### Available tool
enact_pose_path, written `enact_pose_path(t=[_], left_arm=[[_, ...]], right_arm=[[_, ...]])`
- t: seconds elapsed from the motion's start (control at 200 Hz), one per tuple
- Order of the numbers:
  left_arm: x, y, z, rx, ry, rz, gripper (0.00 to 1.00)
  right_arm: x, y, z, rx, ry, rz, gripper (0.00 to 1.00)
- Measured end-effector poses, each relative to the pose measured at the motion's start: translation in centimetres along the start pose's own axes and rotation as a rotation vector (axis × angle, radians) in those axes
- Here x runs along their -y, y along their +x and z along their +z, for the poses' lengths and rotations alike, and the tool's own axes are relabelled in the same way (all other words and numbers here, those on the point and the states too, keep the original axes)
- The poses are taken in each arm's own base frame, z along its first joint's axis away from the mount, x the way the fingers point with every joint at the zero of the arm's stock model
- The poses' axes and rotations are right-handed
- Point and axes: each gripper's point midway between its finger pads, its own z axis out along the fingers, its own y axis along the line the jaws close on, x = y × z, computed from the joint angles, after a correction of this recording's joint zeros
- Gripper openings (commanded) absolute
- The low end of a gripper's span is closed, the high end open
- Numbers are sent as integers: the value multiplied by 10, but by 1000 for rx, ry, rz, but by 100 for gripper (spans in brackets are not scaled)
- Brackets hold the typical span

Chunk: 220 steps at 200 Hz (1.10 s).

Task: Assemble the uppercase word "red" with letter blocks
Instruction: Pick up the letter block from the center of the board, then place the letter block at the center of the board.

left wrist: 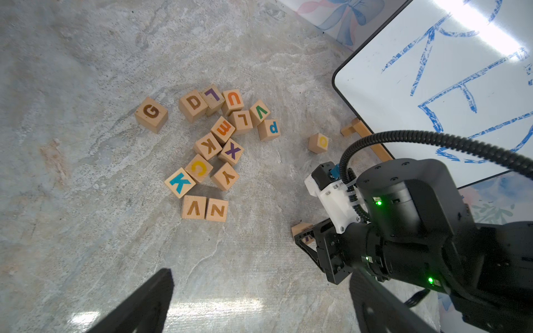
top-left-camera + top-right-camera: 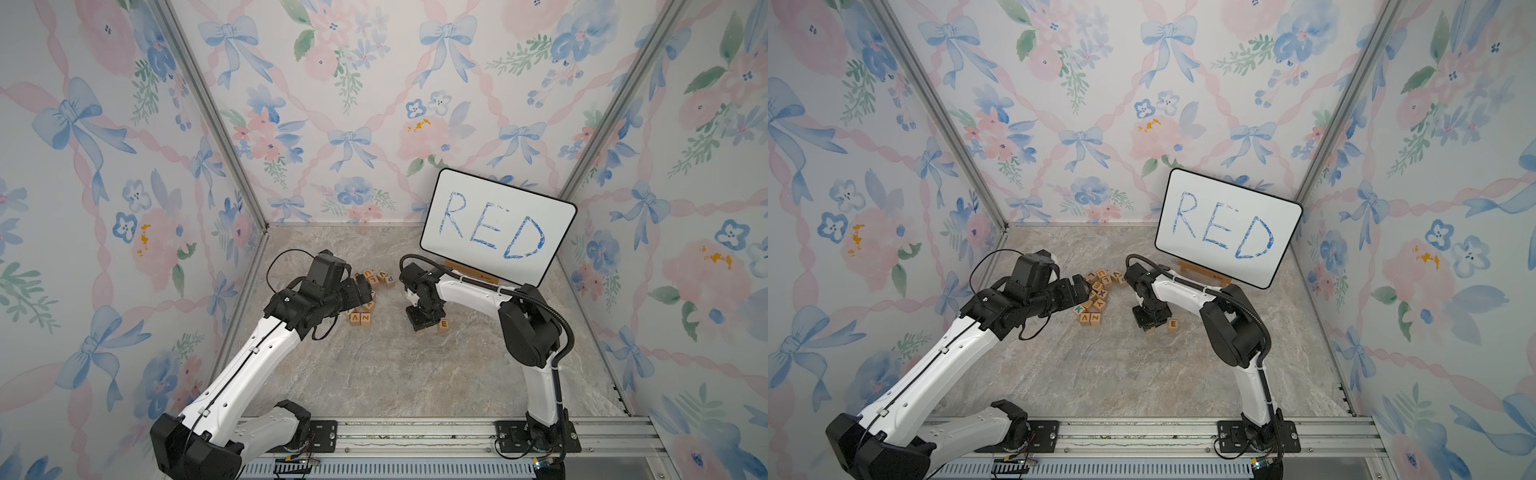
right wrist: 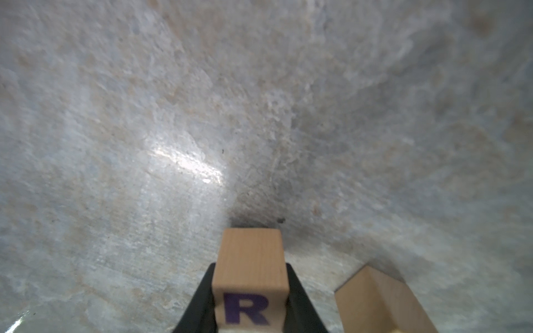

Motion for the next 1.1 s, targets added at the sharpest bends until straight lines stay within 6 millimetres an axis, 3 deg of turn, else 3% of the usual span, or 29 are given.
enact_pose_path(t=[0.145,0.45,1.1], left_arm=[[3,-1,2,2,12,0,98],[8,-1,6,-10,36,0,98],[4,7,14,-28,35,-1,98]], right_arm=[[8,-4,-8,4,31,74,29],[32,-3,-10,-19,54,246,28],[16,4,1,-57,-16,313,32]])
